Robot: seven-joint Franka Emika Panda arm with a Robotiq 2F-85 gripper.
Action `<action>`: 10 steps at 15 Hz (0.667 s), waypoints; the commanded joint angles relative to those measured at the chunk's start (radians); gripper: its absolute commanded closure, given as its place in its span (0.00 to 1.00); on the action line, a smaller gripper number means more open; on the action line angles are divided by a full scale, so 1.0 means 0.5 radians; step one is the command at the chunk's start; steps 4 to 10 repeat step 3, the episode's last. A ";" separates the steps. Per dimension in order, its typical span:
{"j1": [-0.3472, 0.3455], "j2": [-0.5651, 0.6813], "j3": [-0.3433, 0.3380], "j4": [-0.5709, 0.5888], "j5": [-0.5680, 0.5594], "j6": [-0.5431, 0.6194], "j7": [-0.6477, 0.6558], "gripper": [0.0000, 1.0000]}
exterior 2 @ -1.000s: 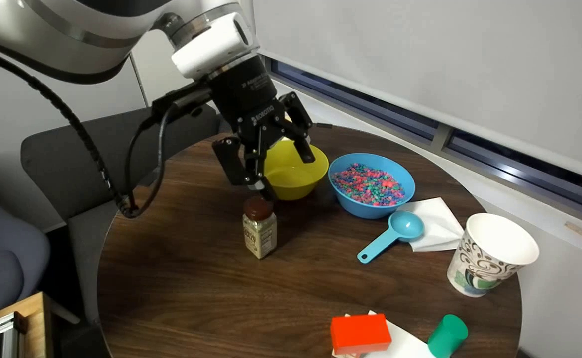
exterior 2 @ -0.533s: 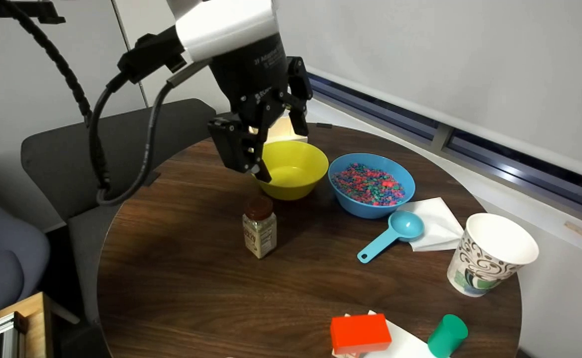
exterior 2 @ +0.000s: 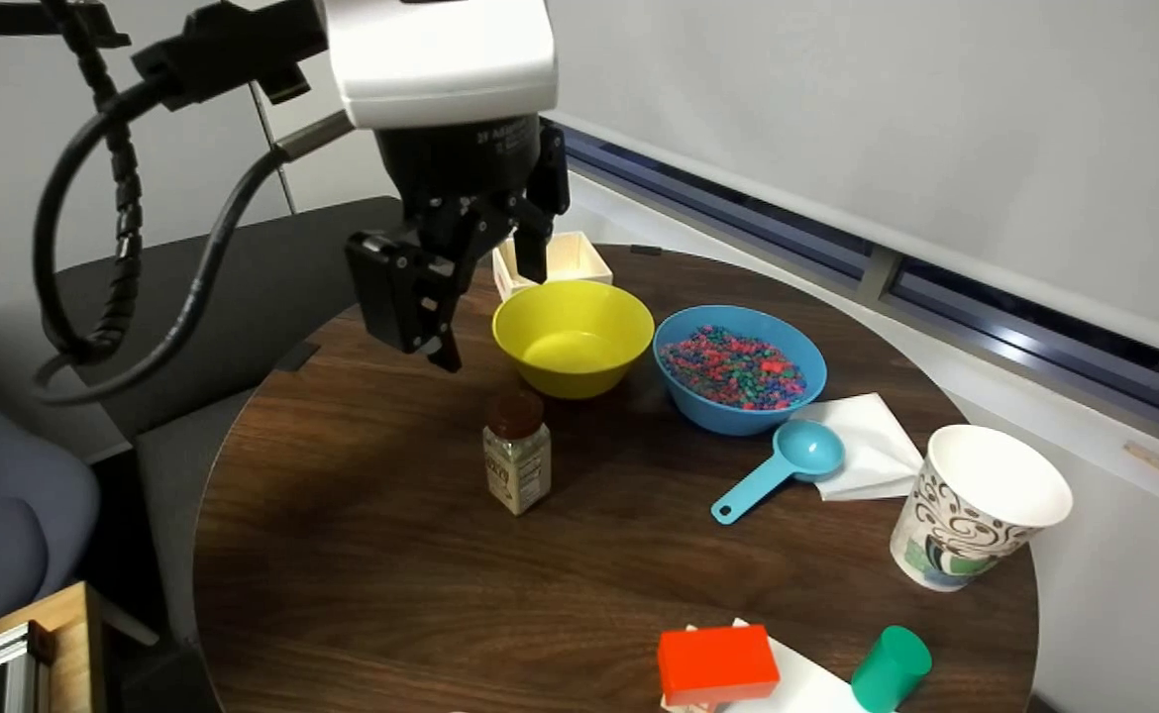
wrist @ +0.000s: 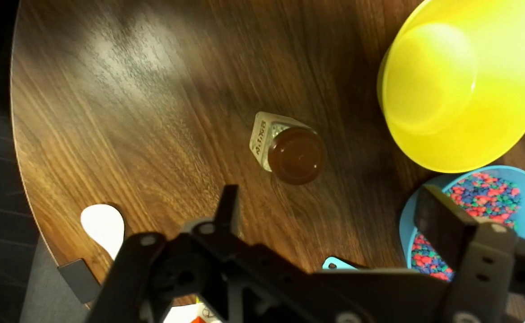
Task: Pick up the spice bottle
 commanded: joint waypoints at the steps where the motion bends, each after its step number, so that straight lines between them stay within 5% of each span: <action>1: -0.059 0.003 0.049 0.004 0.020 -0.006 -0.019 0.00; 10: -0.059 0.004 0.049 0.004 0.021 -0.006 -0.022 0.00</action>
